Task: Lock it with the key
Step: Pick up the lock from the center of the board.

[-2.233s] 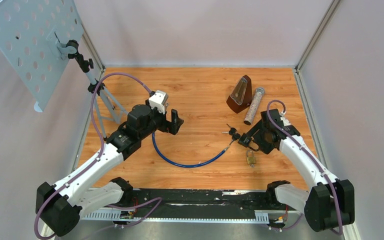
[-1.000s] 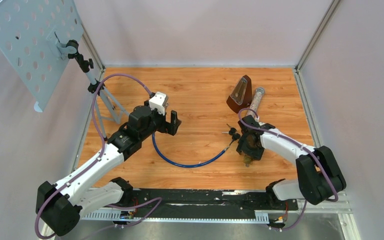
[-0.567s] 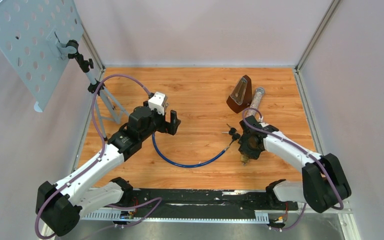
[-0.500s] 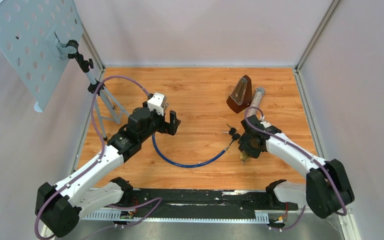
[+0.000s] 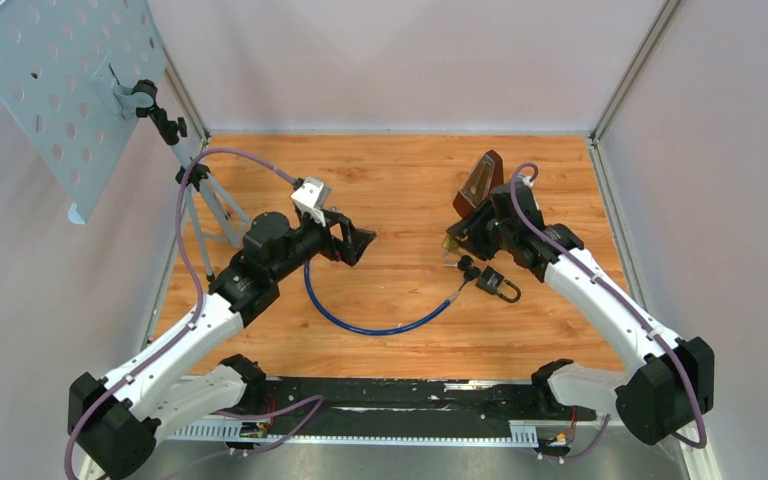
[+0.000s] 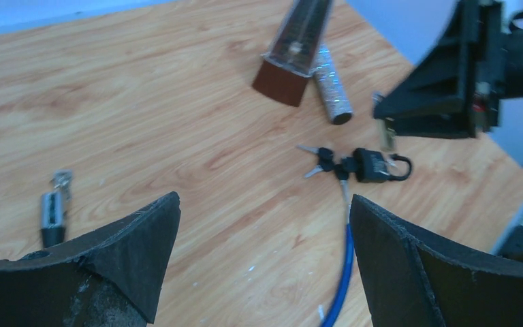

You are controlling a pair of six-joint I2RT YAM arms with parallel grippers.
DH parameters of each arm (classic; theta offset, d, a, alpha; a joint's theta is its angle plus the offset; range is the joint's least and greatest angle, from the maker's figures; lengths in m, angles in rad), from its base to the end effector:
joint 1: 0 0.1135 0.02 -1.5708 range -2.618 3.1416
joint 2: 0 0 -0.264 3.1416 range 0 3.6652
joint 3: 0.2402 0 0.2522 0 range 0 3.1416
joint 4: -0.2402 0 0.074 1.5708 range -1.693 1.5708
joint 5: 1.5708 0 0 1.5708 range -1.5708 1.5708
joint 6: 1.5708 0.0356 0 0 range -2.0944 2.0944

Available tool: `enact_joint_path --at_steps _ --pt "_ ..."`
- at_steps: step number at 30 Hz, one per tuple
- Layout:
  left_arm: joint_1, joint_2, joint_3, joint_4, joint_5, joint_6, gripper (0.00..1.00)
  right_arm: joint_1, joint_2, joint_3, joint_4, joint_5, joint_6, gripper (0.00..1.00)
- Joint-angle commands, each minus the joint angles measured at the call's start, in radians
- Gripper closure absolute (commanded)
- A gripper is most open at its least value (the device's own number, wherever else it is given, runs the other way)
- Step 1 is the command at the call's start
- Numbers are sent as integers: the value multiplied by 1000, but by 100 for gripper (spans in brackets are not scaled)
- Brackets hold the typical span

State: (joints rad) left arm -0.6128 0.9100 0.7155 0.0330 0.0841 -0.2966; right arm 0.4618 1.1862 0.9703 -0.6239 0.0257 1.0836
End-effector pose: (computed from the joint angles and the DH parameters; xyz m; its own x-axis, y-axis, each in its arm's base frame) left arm 0.1766 -0.1278 0.3158 -0.3131 -0.1359 -0.9399 0.5745 0.7610 -0.3014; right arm 0.2209 0.1089 0.2828 -0.6920 0.6423 -0.3294 0.3877 0.7157 0.5810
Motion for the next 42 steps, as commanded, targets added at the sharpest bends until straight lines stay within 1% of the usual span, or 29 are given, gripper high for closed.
enact_joint_path --at_steps 1,2,4,5,7,12,13,15,17,20,22,25,27,29,30,31,32,33,34,37,42 --pt "-2 64 95 126 197 -70 0 5 33 116 176 -131 136 60" --pt "-3 89 101 138 199 -91 0 6 45 127 206 -153 150 60" --pt "-3 122 113 186 248 -109 0 10 65 150 248 -179 180 60" --pt "-3 134 122 227 305 -108 0 12 77 166 262 -190 190 60" --pt "-2 166 134 279 357 -110 0 15 100 197 275 -209 210 60" --pt "-3 209 143 343 267 -143 0 40 130 248 301 -233 237 60" --pt "-2 219 146 341 241 -157 0 45 135 259 303 -237 239 60" --pt "-3 242 172 311 238 -160 0 58 146 284 305 -241 237 59" --pt "-6 263 189 294 229 -161 0 73 152 299 304 -229 236 59" --pt "-9 275 169 360 218 -205 0 92 160 310 306 -197 246 59" --pt "-17 282 160 380 179 -240 0 104 162 311 312 -179 254 59" --pt "-24 294 161 375 141 -260 0 118 164 311 318 -151 269 59" --pt "-27 296 154 385 128 -273 2 123 165 311 327 -141 275 59" --pt "-28 296 144 405 120 -287 6 127 167 311 332 -136 284 59" --pt "-30 296 140 407 104 -293 11 128 167 309 337 -135 292 59" --pt "-31 297 139 402 94 -298 14 128 167 307 345 -136 303 59" --pt "-32 298 137 400 85 -303 20 129 167 305 351 -136 307 59" --pt "-32 298 134 401 83 -305 23 130 168 304 355 -135 311 59" --pt "-32 299 133 404 81 -309 28 130 168 303 357 -133 317 59" --pt "-33 300 128 403 80 -322 37 132 170 298 365 -127 331 59" --pt "-41 315 122 408 77 -336 39 133 178 294 383 -136 342 59"
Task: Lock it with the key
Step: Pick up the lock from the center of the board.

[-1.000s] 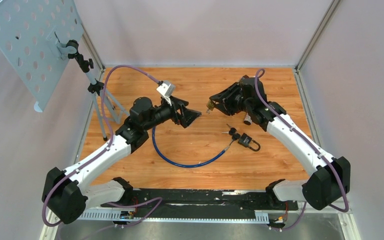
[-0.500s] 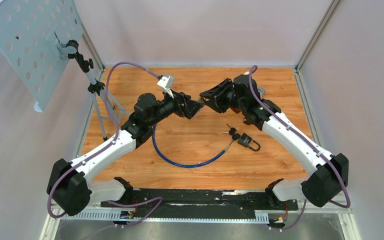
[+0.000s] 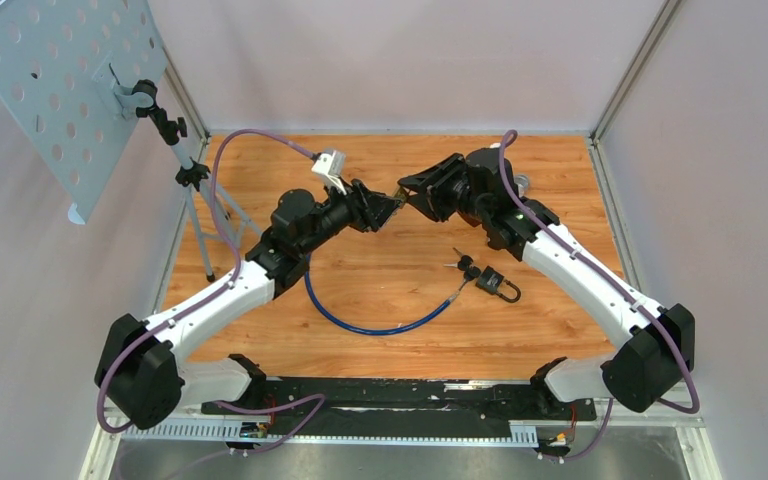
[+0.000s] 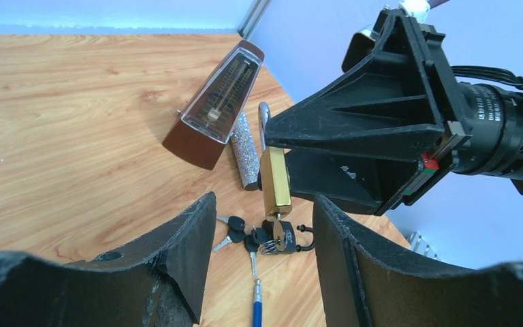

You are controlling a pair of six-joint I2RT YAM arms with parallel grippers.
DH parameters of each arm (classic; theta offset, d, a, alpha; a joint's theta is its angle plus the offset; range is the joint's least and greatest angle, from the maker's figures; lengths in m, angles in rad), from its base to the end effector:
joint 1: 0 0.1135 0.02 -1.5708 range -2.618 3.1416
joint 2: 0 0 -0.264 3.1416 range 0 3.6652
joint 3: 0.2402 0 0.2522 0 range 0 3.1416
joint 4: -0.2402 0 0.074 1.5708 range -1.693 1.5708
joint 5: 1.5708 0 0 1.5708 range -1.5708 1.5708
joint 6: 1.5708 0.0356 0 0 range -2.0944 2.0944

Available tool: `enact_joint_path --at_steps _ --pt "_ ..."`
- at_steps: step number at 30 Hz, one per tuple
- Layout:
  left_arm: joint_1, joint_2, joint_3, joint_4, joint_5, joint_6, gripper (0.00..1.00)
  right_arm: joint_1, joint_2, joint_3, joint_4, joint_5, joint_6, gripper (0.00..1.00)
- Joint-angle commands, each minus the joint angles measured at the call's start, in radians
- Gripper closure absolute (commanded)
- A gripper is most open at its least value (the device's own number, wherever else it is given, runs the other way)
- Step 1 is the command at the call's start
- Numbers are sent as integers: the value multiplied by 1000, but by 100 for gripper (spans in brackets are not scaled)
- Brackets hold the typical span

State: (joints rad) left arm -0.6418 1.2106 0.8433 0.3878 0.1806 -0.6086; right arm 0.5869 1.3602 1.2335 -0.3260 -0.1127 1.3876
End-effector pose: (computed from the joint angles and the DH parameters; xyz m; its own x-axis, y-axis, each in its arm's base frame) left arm 0.2254 -0.1764 0.3308 -0.4055 -0.3991 -0.8224 0.6106 0.5513 -0.5686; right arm 0.2590 0.1771 0.3524 -0.6902 0.7143 -0.1155 0.2425 0.3787 0.8932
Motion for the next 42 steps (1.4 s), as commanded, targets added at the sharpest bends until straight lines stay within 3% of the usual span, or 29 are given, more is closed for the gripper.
enact_joint_path --at_steps 1,10,15,18,19,25,28,31,36,42 --pt "-12 17 -3 53 -20 -25 39 8 7 28 90 -4 40 59" --pt "-12 66 52 -6 -32 -23 51 17 11 26 110 -16 45 58" --pt "-13 53 43 9 -51 -23 74 19 10 14 110 -21 44 58" --pt "-12 38 40 15 -64 -3 97 18 9 3 109 -26 45 57" --pt "-13 31 40 15 -69 2 99 19 8 1 108 -27 43 55" --pt "-12 -16 31 -11 -68 63 100 16 -12 -9 109 -12 -81 20" --pt "-12 -61 38 -67 -41 131 100 11 -34 -19 129 1 -203 10" --pt "-12 -97 77 -168 17 223 100 -37 -69 -45 167 -64 -340 8" --pt "-12 -141 154 -336 159 320 100 -108 -180 -99 349 -329 -560 11" --pt "-12 -126 294 -507 352 393 100 -113 -218 -3 291 -613 -808 15"
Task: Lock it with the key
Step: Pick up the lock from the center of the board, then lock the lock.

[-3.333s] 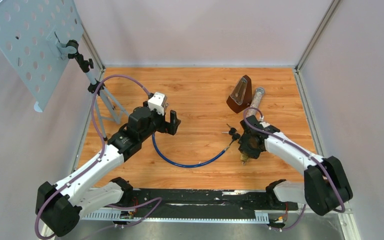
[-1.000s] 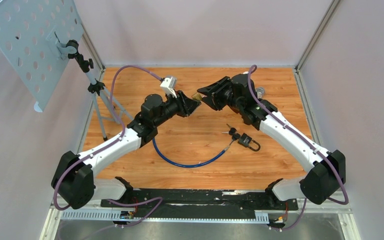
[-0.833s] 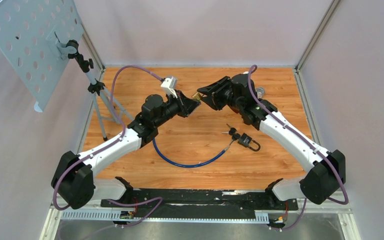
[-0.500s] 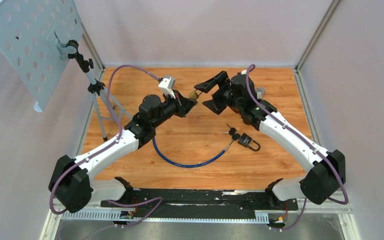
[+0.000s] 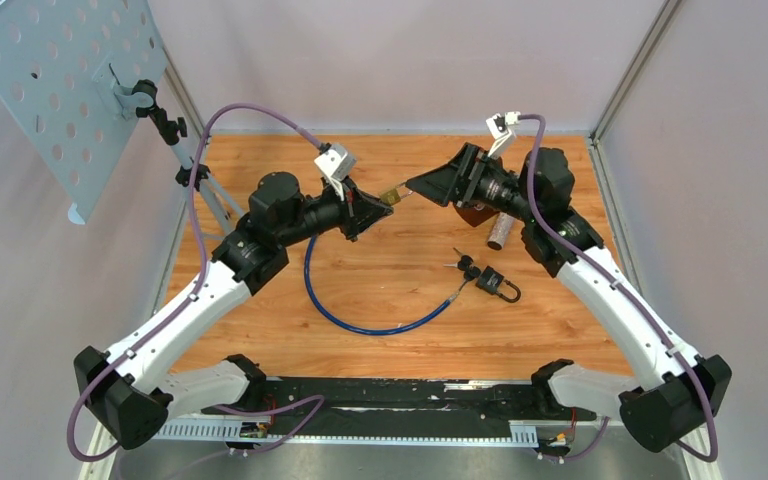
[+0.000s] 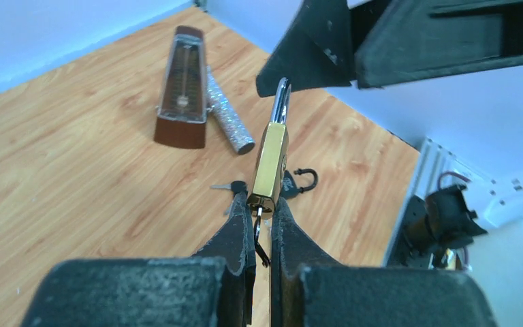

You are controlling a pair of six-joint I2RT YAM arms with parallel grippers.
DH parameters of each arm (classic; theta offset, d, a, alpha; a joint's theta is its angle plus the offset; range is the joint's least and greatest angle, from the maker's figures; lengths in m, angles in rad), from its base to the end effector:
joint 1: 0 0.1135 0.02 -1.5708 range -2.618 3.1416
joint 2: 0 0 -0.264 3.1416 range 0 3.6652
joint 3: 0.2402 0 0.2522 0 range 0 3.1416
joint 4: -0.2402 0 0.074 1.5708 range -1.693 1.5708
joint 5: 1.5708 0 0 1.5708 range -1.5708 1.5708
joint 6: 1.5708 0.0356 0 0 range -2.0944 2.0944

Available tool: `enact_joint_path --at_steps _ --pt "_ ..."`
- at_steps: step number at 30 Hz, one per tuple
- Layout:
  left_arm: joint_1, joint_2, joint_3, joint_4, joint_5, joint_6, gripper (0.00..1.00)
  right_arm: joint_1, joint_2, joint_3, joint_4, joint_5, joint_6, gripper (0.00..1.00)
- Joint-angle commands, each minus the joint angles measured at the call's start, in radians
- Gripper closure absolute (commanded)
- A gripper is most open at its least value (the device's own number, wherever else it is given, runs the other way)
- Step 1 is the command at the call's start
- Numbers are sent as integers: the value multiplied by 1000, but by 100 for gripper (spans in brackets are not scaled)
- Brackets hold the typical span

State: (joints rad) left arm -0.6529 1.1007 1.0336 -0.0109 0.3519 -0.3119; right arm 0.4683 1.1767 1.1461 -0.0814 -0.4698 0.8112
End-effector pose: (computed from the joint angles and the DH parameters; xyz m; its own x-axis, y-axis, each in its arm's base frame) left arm 0.1958 -0.1652 0.3839 -0.3177 -0.1197 -0.9406 0.7836 0.5255 -0.3315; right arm 0.2340 0.1364 0.3979 -0.6516 0.3950 -0.6476 -0.4813 0.4447 0.7554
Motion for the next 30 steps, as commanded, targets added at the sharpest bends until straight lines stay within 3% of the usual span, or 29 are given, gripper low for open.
enact_joint_path --at_steps 1,6,16,23,30 --pt "-1 -10 133 -137 222 112 100 6 -35 108 18 -282 -263 19" --pt "-1 -10 220 -227 319 168 100 7 -34 210 -150 -293 -379 35" --pt "-1 1 275 -265 391 190 100 7 -70 218 -195 -422 -477 40" --pt "-1 1 287 -264 412 184 100 10 -66 214 -206 -472 -509 62" --pt "-1 2 289 -231 435 156 100 10 -56 204 -207 -489 -546 65"
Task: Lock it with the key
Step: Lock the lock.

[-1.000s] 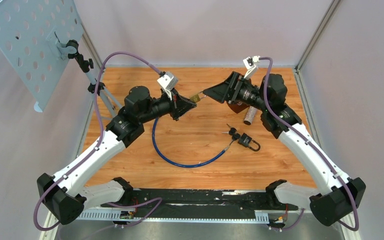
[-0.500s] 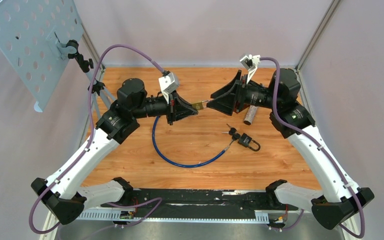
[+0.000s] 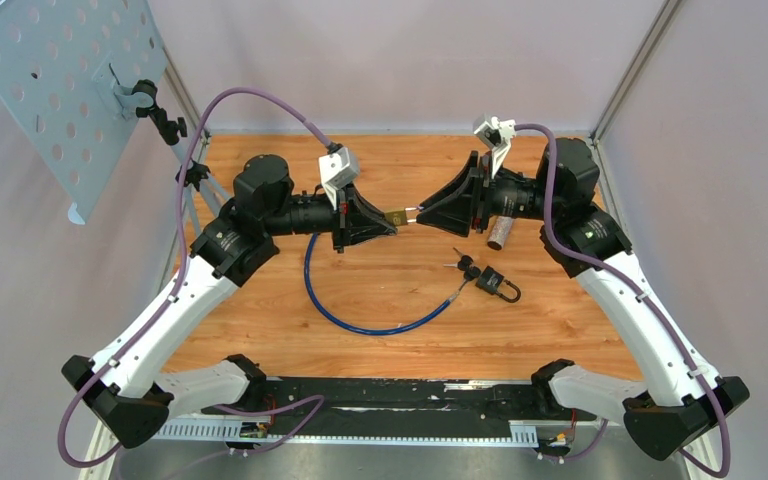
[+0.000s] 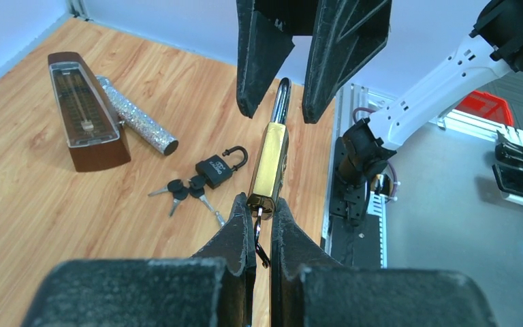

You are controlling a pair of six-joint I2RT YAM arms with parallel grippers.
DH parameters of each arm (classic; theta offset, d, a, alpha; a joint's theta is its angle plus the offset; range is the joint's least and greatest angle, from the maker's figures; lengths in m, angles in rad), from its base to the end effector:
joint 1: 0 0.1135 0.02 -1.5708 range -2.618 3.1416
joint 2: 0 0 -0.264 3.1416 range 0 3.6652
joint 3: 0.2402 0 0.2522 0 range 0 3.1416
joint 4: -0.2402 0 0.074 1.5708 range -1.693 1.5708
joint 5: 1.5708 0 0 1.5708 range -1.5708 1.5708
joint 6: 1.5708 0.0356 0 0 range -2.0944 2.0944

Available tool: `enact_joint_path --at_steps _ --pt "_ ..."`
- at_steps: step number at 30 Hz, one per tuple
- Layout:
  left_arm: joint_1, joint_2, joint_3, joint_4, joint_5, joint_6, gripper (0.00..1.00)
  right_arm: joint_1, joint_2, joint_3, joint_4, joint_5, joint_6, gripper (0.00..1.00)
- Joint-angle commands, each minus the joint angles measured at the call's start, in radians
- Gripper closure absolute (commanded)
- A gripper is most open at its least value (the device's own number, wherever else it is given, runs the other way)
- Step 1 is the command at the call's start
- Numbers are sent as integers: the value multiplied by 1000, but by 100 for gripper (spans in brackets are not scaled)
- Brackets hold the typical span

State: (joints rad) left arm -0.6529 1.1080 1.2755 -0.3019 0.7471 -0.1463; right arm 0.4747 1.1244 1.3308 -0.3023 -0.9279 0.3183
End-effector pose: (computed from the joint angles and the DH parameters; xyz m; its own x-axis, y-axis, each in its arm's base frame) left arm 0.1703 -0.1607 0.4363 -0.2482 0.0552 -0.9671 0.9546 0.1837 -0.2345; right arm 0.1901 0.1297 0.4514 -0.3884 0.0114 -0.9214 -0.9066 0.1743 0.3843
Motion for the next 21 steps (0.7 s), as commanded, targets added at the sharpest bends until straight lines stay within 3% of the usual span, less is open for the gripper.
enact_joint_path --at_steps 1,6,9,11,14,16,21 --pt "-1 -4 49 61 43 -12 100 4 -3 20 14 -31 -57 67" --pt "0 -10 44 74 70 -15 100 4 -4 27 19 -23 -67 84" --pt "-1 -18 40 95 81 -20 99 8 0 32 29 -27 -71 100" --pt "-1 -20 40 115 89 -33 81 12 -2 29 51 -24 -71 100" --pt "-1 -25 36 161 96 -70 36 14 -30 2 132 0 -42 100" --pt "-1 -32 21 214 100 -104 22 15 -56 -26 204 27 -15 100" --pt "-1 -45 -24 348 105 -185 15 15 -97 -53 318 48 26 100"
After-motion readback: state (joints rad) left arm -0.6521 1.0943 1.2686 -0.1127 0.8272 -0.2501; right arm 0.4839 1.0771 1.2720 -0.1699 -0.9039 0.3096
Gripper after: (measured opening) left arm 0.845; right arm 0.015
